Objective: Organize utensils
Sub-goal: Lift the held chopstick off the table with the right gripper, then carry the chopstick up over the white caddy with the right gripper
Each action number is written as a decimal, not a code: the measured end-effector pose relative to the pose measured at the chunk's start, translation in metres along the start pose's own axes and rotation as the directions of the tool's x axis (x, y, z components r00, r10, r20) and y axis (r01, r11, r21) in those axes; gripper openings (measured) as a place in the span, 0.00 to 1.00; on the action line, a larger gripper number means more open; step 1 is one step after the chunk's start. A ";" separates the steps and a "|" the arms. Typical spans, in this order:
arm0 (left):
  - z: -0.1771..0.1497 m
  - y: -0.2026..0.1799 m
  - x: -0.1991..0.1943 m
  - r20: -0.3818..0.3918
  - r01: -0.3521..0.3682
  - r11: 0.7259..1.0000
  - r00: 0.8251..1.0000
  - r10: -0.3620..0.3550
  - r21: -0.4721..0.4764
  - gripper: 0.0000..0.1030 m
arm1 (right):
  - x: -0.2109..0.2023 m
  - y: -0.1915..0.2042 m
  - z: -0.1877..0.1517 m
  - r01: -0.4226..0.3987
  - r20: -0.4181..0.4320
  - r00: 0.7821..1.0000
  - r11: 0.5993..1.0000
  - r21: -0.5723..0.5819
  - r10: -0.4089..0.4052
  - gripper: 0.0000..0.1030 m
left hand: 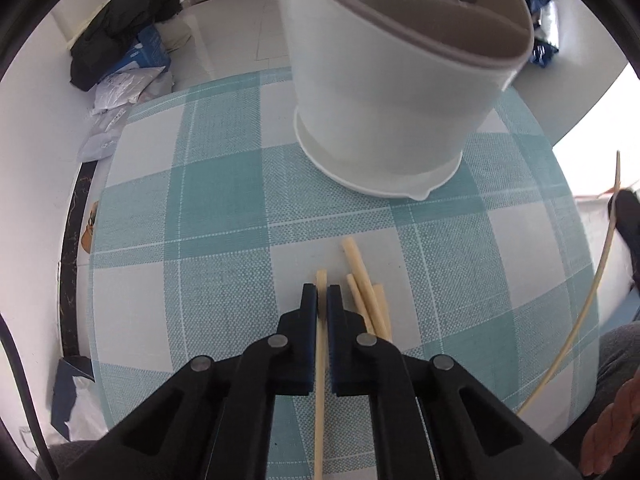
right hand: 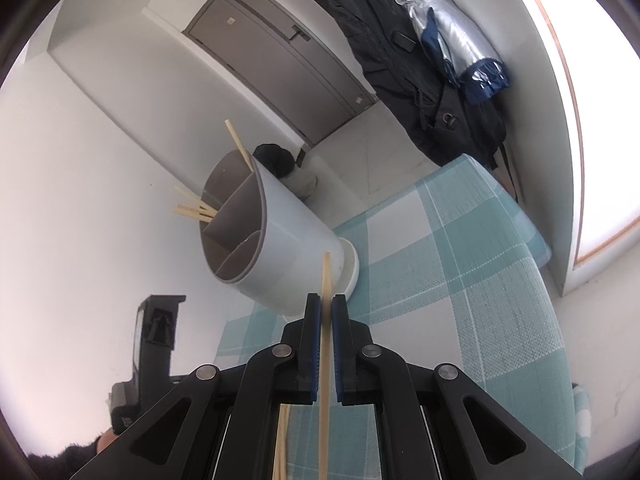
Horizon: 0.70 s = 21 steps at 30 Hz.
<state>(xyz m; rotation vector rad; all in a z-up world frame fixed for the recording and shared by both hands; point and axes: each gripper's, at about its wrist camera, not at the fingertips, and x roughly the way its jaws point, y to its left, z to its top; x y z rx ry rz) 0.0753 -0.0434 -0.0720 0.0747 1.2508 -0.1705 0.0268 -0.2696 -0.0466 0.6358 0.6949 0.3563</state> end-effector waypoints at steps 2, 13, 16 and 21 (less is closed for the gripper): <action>-0.002 0.003 -0.013 0.060 0.024 0.999 0.998 -0.023 -0.022 0.01 | -0.001 0.003 -0.003 0.004 0.000 1.000 1.000 -0.019 -0.004 0.05; -0.031 0.011 -0.090 0.414 0.186 0.982 0.896 -0.163 -0.016 0.01 | -0.024 0.053 -0.022 -0.006 0.088 0.996 0.976 -0.219 0.026 0.05; -0.032 0.015 -0.097 0.444 0.215 0.976 0.875 -0.190 -0.007 0.01 | -0.027 0.065 -0.024 0.006 0.109 0.994 0.964 -0.265 0.023 0.04; -0.028 0.028 -0.105 0.479 0.233 0.972 0.856 -0.195 -0.020 0.01 | -0.032 0.073 -0.023 0.021 0.124 0.992 0.958 -0.285 0.015 0.04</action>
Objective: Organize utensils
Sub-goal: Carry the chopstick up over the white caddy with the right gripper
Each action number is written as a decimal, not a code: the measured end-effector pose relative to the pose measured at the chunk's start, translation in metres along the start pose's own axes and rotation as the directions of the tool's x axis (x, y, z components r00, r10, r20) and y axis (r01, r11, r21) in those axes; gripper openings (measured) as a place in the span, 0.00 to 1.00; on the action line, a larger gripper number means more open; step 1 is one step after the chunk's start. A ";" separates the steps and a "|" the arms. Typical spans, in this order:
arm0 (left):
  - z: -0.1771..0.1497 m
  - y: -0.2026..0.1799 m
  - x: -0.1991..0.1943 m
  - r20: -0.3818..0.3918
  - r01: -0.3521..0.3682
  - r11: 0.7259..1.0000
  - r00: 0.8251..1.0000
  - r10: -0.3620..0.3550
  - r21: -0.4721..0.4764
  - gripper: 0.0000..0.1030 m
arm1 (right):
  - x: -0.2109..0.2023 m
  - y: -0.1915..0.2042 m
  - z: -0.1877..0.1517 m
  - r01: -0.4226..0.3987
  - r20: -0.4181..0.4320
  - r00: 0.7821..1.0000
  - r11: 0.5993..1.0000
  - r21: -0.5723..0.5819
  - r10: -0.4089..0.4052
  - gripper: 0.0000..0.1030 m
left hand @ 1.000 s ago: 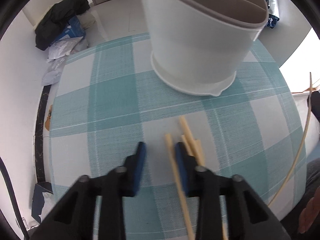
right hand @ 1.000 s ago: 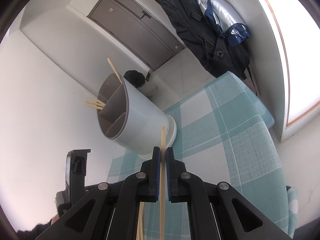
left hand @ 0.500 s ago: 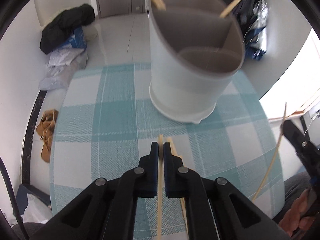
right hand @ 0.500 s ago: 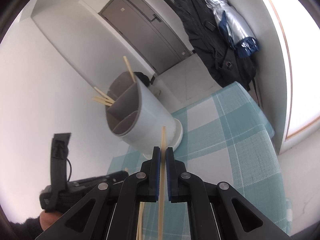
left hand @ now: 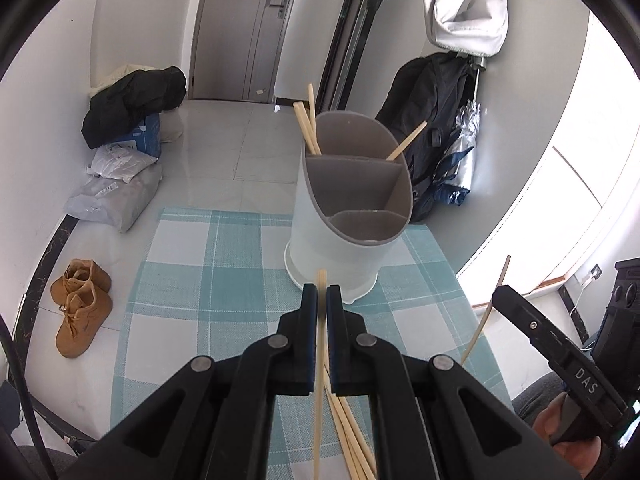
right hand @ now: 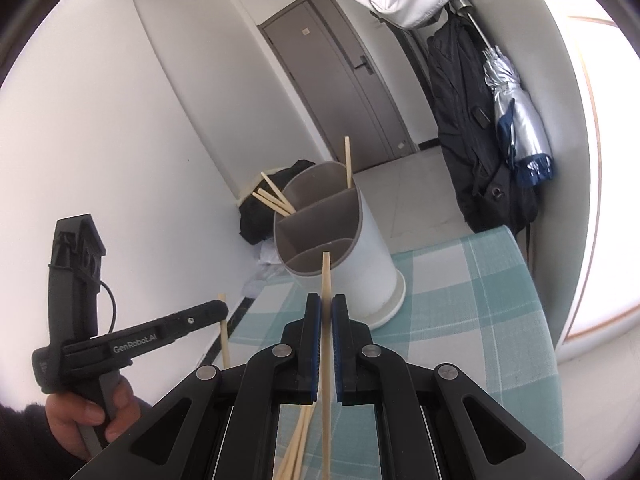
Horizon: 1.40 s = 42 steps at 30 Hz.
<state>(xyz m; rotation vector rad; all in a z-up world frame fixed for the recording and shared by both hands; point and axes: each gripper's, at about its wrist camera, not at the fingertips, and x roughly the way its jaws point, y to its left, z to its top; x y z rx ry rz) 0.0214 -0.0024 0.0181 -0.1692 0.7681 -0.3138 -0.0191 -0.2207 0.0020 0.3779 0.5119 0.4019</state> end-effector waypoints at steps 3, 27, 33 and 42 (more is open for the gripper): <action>0.000 0.001 -0.011 0.028 0.020 1.000 0.999 -0.020 -0.014 0.01 | -0.004 0.004 0.000 0.002 0.007 1.000 1.000 -0.023 -0.002 0.04; 0.014 -0.023 -0.025 -0.016 0.032 0.997 0.999 -0.031 0.076 0.01 | -0.017 0.026 0.007 -0.055 0.052 0.997 0.992 -0.111 0.061 0.04; 0.030 -0.035 -0.030 -0.021 0.064 0.993 0.998 -0.063 0.101 0.00 | -0.015 0.026 0.021 -0.070 0.058 0.995 0.991 -0.110 0.077 0.04; 0.078 -0.046 -0.040 0.009 0.104 0.991 0.994 -0.105 0.088 0.00 | -0.016 0.037 0.069 -0.088 0.089 0.991 0.983 -0.161 0.103 0.04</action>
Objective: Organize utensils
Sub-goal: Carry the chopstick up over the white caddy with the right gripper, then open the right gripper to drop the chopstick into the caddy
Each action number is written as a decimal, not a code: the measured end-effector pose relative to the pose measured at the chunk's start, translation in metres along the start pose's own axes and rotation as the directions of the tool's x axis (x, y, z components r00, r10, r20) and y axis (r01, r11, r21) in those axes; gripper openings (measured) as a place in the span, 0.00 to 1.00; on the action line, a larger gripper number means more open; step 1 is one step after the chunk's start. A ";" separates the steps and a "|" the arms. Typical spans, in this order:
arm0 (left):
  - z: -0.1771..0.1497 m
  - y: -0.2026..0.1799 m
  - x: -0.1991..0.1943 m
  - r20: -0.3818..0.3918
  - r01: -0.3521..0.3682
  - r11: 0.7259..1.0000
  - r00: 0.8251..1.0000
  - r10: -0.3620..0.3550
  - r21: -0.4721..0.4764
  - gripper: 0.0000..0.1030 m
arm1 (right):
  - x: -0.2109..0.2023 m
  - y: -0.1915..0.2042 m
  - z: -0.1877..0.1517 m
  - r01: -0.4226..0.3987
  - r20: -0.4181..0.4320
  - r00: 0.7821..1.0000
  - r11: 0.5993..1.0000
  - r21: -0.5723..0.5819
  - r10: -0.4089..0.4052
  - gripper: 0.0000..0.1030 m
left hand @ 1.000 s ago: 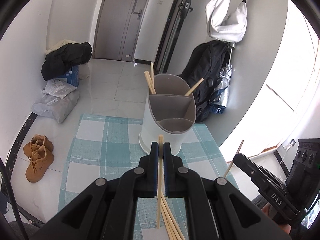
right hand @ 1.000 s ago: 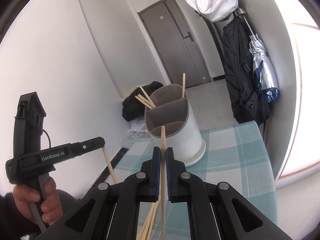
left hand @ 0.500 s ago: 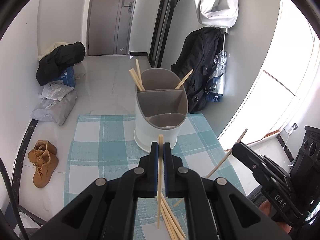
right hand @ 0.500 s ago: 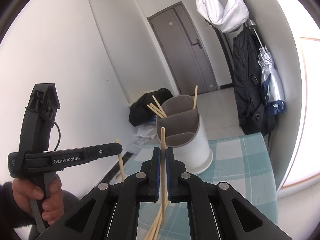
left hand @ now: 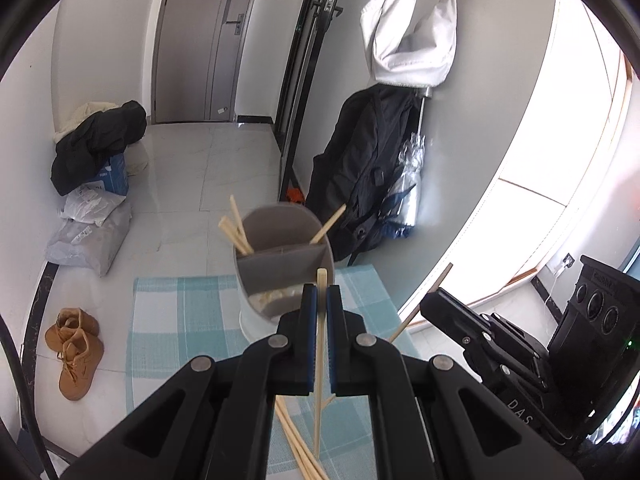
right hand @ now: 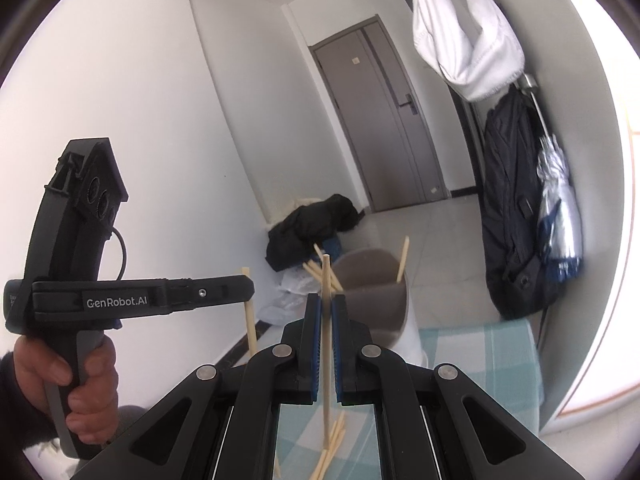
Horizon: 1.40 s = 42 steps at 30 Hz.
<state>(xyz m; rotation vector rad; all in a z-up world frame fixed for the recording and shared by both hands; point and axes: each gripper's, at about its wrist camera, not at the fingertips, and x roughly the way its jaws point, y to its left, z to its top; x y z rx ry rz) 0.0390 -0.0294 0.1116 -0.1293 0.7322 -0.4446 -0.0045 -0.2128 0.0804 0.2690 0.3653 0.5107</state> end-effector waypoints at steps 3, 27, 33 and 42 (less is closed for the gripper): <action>0.020 -0.002 -0.004 0.030 0.013 1.000 0.999 -0.013 -0.010 0.00 | 0.004 0.002 0.023 -0.004 0.012 1.000 0.999 -0.034 0.005 0.04; 0.106 0.050 0.028 0.338 0.012 0.997 0.941 0.013 -0.072 0.01 | 0.087 -0.002 0.147 0.016 0.037 0.999 0.973 -0.232 -0.007 0.04; 0.105 0.070 0.047 0.331 0.041 0.992 0.944 0.001 -0.119 0.01 | 0.112 -0.002 0.144 0.010 -0.004 1.000 0.962 -0.272 -0.011 0.04; 0.090 0.096 0.074 0.297 0.082 0.974 0.955 -0.016 -0.212 0.01 | 0.133 0.003 0.124 -0.008 -0.077 0.997 0.935 -0.355 -0.021 0.04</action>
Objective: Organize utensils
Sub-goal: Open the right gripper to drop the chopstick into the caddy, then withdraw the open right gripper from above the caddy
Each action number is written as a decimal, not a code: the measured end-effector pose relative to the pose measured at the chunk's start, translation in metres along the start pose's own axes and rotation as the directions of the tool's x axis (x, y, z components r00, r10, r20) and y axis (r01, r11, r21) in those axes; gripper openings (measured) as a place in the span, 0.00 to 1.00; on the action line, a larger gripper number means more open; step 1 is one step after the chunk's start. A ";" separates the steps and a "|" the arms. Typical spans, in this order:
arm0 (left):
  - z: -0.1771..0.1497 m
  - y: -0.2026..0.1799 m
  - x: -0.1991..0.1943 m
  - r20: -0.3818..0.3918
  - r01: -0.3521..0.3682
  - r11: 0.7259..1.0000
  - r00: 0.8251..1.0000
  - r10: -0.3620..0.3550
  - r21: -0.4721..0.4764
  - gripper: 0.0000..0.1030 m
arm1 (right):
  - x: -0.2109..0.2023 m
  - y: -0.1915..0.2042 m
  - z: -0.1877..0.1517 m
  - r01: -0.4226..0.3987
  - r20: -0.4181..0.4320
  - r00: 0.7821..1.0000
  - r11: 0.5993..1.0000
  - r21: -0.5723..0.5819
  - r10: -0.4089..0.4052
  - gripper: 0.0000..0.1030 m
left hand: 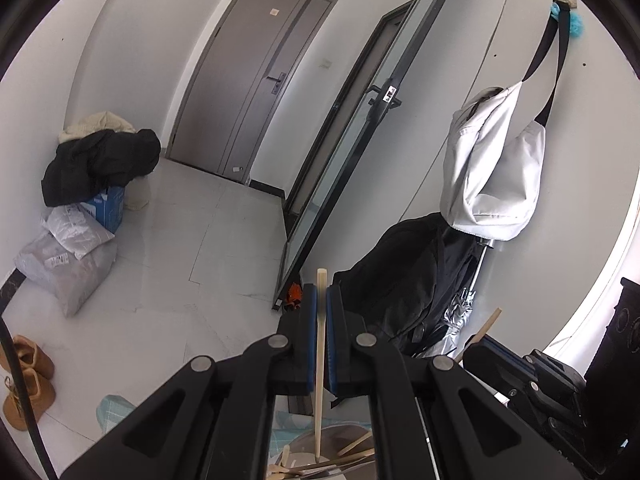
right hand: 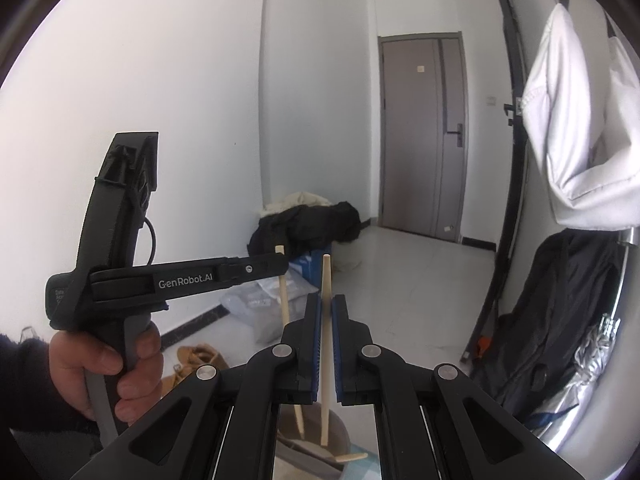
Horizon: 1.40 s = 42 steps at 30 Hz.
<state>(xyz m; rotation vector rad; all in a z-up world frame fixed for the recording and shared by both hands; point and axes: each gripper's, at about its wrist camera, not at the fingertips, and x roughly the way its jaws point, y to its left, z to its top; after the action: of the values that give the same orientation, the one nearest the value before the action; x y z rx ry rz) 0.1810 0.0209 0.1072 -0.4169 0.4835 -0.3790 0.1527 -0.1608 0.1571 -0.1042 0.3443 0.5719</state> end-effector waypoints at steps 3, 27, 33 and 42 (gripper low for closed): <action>-0.003 0.002 0.000 -0.001 0.013 1.000 1.000 -0.013 -0.009 0.01 | 0.005 0.004 -0.004 -0.002 -0.016 1.000 1.000 -0.022 0.002 0.04; -0.009 -0.005 -0.036 -0.102 -0.222 0.973 0.968 0.228 0.063 0.67 | -0.028 -0.021 -0.047 0.014 -0.021 1.000 0.955 0.298 -0.008 0.63; -0.018 -0.017 -0.057 -0.091 -0.257 0.960 0.959 0.267 0.109 0.68 | -0.057 -0.006 -0.050 0.014 0.004 1.000 0.955 0.295 -0.016 0.74; -0.029 -0.028 -0.084 -0.096 -0.289 0.952 0.950 0.298 0.105 0.74 | -0.087 0.013 -0.058 0.030 0.029 0.999 0.951 0.308 -0.041 0.82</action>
<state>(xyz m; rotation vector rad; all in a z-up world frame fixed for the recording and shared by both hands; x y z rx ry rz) 0.0904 0.0257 0.1271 -0.2323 0.6250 -0.1342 0.0603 -0.2056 0.1326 0.2001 0.3932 0.4776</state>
